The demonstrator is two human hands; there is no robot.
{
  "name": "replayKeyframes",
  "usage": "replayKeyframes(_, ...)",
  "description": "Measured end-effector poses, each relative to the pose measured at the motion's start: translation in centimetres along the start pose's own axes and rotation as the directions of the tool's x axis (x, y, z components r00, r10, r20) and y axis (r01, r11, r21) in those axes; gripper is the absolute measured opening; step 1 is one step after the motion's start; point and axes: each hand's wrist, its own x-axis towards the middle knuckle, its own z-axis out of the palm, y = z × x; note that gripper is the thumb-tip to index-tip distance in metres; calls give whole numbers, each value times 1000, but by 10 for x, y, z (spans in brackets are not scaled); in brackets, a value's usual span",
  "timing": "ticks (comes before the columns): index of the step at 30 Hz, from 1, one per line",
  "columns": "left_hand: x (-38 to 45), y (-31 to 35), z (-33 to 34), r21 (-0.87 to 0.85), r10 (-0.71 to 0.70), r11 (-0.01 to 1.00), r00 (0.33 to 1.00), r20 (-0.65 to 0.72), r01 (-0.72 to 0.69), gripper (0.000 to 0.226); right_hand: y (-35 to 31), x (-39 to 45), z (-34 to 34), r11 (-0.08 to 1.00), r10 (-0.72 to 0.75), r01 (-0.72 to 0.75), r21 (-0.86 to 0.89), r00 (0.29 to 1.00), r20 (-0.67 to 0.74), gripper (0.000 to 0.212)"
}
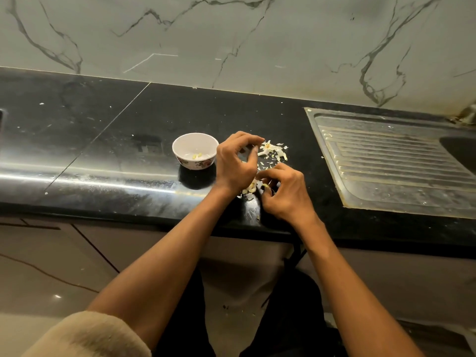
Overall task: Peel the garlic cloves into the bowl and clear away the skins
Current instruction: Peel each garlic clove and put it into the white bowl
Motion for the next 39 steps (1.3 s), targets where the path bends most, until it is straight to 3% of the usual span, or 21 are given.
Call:
replayKeyframes(6, -10, 3, -5, 108, -96, 990, 995, 15, 93, 24, 0, 1, -2, 997, 6, 3, 72, 991, -131, 32)
replayKeyframes(9, -16, 5, -6, 208, -174, 970, 954, 243, 124, 25, 5, 2, -6, 973, 151, -101, 205, 958, -242, 27)
replayKeyframes(11, -19, 6, -6, 297, -201, 951, 902, 383, 85, 29, 8, 2, -8, 940, 259, -186, 286, 934, -246, 22)
replayKeyframes(13, -19, 6, -6, 366, -243, 927, 867, 436, 76, 29, 9, 2, -9, 926, 290, -212, 312, 930, -228, 24)
replayKeyframes(17, -16, 1, -7, 377, -319, 914, 842, 435, 151, 16, 11, 2, -7, 928, 287, -206, 311, 926, -244, 28)
replayKeyframes(24, -17, 4, -11, 296, -337, 925, 877, 342, 240, 29, 18, 18, -5, 875, 381, -268, 404, 895, -232, 32)
replayKeyframes(33, -11, 6, -6, 213, -176, 967, 974, 144, 143, 30, 28, 56, 3, 850, 395, -295, 437, 905, -157, 24)
replayKeyframes(39, 0, 0, 7, 208, -150, 973, 964, 219, 104, 25, 33, 61, 2, 831, 380, -256, 493, 910, -168, 16)
